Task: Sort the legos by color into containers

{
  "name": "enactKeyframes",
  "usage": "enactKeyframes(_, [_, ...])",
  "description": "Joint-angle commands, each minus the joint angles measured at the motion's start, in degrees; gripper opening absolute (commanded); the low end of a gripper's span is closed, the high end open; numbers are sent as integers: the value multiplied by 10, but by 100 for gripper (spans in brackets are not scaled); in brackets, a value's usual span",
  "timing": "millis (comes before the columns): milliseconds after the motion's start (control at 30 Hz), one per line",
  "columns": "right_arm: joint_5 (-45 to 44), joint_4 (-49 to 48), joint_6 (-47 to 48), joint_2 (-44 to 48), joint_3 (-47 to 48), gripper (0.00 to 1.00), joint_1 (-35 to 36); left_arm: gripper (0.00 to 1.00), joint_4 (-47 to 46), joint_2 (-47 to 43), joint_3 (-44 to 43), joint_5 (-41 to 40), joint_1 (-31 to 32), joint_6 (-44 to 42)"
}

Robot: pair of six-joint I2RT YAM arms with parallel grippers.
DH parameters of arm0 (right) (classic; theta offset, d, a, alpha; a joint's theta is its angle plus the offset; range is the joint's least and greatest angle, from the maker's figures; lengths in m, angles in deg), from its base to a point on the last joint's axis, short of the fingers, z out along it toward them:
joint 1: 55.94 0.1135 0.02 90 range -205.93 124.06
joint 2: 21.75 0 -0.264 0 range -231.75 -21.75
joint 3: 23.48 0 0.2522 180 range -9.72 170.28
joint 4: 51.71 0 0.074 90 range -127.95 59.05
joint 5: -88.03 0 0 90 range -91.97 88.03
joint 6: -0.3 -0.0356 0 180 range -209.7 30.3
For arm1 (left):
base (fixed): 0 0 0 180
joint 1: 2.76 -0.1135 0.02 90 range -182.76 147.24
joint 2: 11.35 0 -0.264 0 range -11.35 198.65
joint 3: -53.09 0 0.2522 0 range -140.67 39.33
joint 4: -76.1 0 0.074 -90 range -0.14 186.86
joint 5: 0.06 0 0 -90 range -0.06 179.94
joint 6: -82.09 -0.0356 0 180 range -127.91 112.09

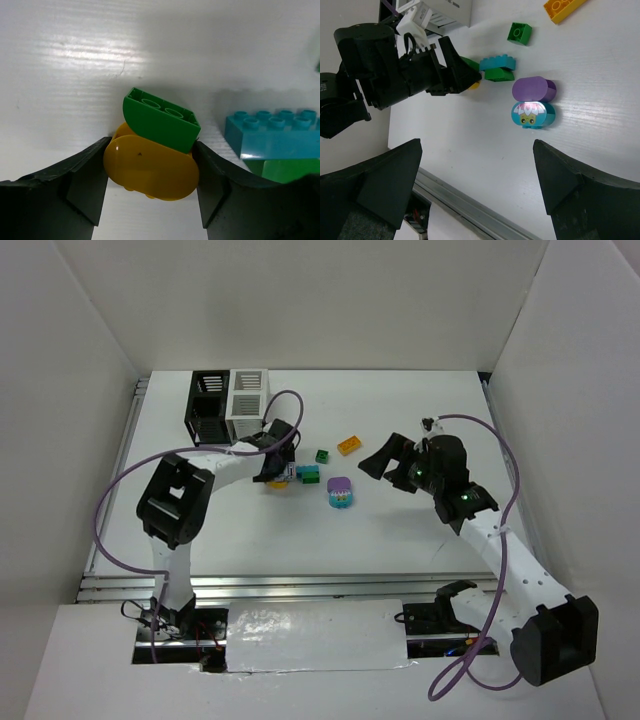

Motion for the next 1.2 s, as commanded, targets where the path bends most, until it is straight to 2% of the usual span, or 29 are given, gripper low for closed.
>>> enactKeyframes(0, [14, -37, -3, -9, -1, 100, 5, 11, 2, -45, 22, 17, -3, -6])
enactKeyframes(67, [18, -38, -2, -14, 4, 100, 4, 1, 2, -68, 33, 25, -1, -6])
enactKeyframes(333, [51, -49, -16, -36, 30, 99, 6, 0, -22, -199, 81, 21, 32, -12])
enactKeyframes(500, [64, -23, -19, -72, 84, 97, 26, 0, -101, -282, 134, 114, 73, -56])
enactKeyframes(567, [68, -6, -18, -88, 101, 96, 31, 0, -173, -308, 180, 147, 82, -85])
enactKeyframes(733, [37, 50, -4, -129, 163, 92, 67, 0, -316, -393, 272, 267, 103, -151])
enactKeyframes(800, [6, 76, 10, -145, 195, 89, 103, 0, -342, -416, 292, 317, 105, -174])
enactKeyframes(933, [-38, 106, 18, -173, 214, 87, 155, 0, -388, -442, 330, 360, 112, -189])
enactKeyframes(1000, [-29, 95, 10, -173, 194, 85, 157, 0, -407, -458, 341, 372, 114, -196])
enactKeyframes(1167, [20, 79, 6, -173, 168, 73, 172, 0, -426, -485, 366, 375, 116, -204])
